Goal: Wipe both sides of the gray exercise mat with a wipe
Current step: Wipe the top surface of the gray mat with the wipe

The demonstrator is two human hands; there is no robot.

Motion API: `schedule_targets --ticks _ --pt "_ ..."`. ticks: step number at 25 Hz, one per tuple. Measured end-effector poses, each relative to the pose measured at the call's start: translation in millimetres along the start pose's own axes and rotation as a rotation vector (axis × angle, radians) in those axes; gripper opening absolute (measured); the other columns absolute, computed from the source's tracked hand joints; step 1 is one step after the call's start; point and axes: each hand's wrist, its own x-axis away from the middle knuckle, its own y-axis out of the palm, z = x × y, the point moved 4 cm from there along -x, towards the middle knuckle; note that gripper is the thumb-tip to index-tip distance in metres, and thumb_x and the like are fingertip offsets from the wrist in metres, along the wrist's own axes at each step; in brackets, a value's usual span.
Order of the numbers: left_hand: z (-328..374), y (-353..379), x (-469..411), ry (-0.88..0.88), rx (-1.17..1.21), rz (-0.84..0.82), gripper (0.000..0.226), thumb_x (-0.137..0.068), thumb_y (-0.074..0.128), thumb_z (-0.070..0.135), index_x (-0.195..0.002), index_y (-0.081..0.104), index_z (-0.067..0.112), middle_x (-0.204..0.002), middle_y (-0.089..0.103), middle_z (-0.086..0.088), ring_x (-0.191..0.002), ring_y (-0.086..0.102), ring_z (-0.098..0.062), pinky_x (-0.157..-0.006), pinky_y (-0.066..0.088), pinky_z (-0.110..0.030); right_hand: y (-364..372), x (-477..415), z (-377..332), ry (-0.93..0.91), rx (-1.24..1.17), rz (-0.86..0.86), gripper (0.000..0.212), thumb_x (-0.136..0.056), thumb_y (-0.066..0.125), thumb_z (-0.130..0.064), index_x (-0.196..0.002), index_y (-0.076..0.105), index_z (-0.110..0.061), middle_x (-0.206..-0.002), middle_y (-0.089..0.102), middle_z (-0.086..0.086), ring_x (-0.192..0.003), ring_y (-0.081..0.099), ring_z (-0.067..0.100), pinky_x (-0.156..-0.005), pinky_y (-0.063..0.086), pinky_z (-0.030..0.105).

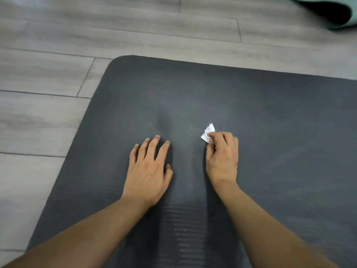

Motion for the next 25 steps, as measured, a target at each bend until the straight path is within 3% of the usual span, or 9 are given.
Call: schedule_targets --ticks 5,11,13,15,17,21,25 --pt "-35 4 -82 -0.058 0.067 0.031 0.063 -0.095 0.035 0.04 -0.151 0.041 0.015 -0.158 0.038 -0.014 -0.146 0.034 -0.037 -0.122 0.023 -0.057 6 -2 -3 0.01 0.064 0.011 0.013 -0.091 0.058 -0.003 -0.099 0.064 -0.012 -0.097 0.057 0.0 -0.087 0.046 0.021 -0.081 0.043 0.031" --pt "-22 13 -85 -0.147 0.088 -0.02 0.073 -0.094 0.032 0.048 -0.159 0.028 0.013 -0.167 0.021 -0.014 -0.155 0.015 -0.034 -0.126 0.006 -0.056 14 -12 -1 0.034 0.13 -0.049 0.017 -0.089 0.055 -0.001 -0.1 0.064 -0.01 -0.104 0.06 0.004 -0.092 0.051 0.025 -0.087 0.045 0.037" --pt "2 6 -95 -0.071 0.113 -0.006 0.073 -0.093 0.037 0.045 -0.16 0.027 0.016 -0.169 0.016 -0.011 -0.156 0.012 -0.034 -0.126 0.005 -0.057 14 -14 -3 0.036 0.131 -0.074 0.018 -0.09 0.053 -0.003 -0.102 0.064 -0.01 -0.105 0.06 0.004 -0.093 0.051 0.026 -0.088 0.045 0.037" --pt "42 4 -121 0.144 0.112 0.027 0.069 -0.095 0.04 0.038 -0.16 0.029 0.018 -0.169 0.017 -0.009 -0.156 0.013 -0.032 -0.126 0.009 -0.056 13 -14 -2 0.044 0.116 -0.107 0.019 -0.09 0.053 -0.005 -0.105 0.064 -0.011 -0.106 0.059 0.005 -0.094 0.051 0.026 -0.088 0.045 0.038" --pt "77 6 -164 0.252 0.106 0.035 0.064 -0.096 0.036 0.034 -0.158 0.033 0.018 -0.168 0.021 -0.008 -0.156 0.016 -0.033 -0.126 0.014 -0.054 10 -13 -3 0.061 0.101 -0.125 0.022 -0.091 0.051 -0.008 -0.11 0.062 -0.012 -0.107 0.058 0.005 -0.095 0.05 0.024 -0.089 0.046 0.038" --pt "94 25 -232 0.214 0.011 -0.048 0.067 -0.097 0.023 0.046 -0.16 0.027 0.026 -0.168 0.021 -0.006 -0.156 0.015 -0.033 -0.127 0.008 -0.052 11 -17 0 0.101 0.066 -0.088 0.021 -0.096 0.049 -0.012 -0.114 0.061 -0.012 -0.107 0.059 0.002 -0.095 0.053 0.02 -0.089 0.046 0.034" --pt "91 35 -234 0.199 -0.004 -0.01 0.065 -0.099 0.024 0.048 -0.16 0.026 0.03 -0.168 0.022 -0.004 -0.155 0.018 -0.031 -0.126 0.012 -0.052 4 -18 3 0.126 -0.114 0.046 0.013 -0.09 0.06 -0.007 -0.102 0.066 -0.009 -0.1 0.063 -0.001 -0.089 0.057 0.016 -0.083 0.048 0.029"
